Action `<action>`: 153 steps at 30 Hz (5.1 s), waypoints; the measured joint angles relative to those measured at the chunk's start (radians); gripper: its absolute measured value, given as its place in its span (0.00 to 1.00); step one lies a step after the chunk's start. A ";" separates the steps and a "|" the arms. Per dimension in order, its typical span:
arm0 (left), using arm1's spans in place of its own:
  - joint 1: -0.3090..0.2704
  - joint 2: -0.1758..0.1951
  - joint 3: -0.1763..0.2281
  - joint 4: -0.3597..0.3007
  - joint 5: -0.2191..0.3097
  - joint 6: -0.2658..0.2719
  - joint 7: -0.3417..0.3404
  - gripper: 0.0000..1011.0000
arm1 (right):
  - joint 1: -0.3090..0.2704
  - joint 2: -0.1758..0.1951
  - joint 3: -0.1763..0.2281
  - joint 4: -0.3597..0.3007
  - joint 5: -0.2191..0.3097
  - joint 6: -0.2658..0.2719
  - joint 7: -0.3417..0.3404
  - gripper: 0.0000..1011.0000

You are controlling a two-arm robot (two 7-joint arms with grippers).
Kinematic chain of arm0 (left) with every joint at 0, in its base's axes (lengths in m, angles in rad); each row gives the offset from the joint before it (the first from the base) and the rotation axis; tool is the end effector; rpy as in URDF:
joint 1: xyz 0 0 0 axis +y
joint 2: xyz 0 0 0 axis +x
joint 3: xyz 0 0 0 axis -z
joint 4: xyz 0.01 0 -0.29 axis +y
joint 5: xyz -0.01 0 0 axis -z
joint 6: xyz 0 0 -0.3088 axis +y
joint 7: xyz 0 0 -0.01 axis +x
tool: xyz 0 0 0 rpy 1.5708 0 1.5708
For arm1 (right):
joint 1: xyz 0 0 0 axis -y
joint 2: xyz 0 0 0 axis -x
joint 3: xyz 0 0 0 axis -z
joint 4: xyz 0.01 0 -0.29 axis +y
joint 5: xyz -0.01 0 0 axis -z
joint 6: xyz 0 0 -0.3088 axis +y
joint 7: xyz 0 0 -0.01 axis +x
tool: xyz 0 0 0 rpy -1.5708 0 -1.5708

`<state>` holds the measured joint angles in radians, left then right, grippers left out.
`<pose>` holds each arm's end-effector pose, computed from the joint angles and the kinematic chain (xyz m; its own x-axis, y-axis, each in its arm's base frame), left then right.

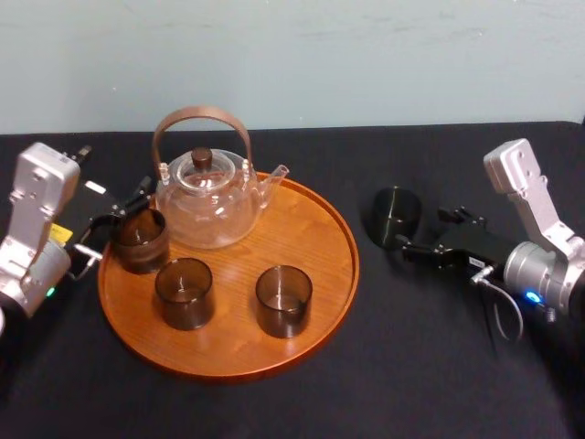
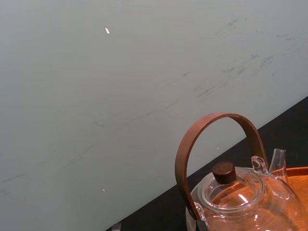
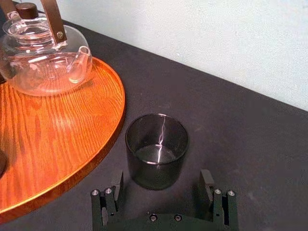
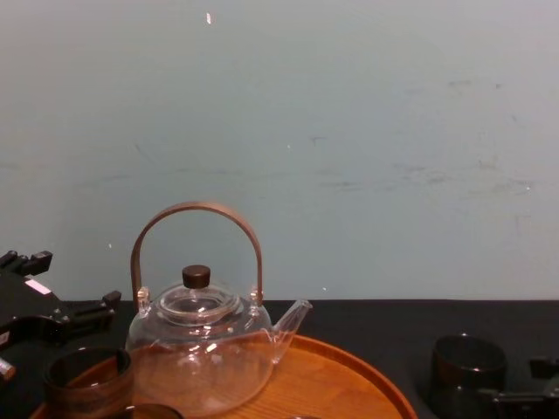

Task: Pick up the glass from the table and place it on the tray.

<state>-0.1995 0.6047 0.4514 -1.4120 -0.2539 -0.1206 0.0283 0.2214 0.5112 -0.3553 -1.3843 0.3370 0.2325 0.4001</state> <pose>0.3581 0.0827 -0.3023 0.2923 0.8803 0.3737 -0.9552 0.2874 0.0702 0.3743 -0.0787 -0.2948 0.5730 -0.8169 0.0665 0.7666 0.5055 -0.3959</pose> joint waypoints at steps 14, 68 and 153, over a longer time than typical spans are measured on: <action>0.000 0.000 0.000 0.000 0.000 0.000 0.000 0.99 | 0.103 -0.082 -0.035 0.129 -0.061 -0.009 0.023 0.99; 0.000 0.000 0.000 0.000 0.000 0.000 0.000 0.99 | 0.127 -0.109 -0.034 0.162 -0.086 -0.014 0.028 0.89; 0.000 0.000 0.000 0.000 0.000 0.000 0.000 0.99 | 0.203 -0.129 -0.226 0.157 -0.083 -0.092 0.154 0.89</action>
<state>-0.1996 0.6047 0.4514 -1.4120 -0.2539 -0.1206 0.0283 0.4249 0.3819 -0.5811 -1.2273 0.2539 0.1404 0.5538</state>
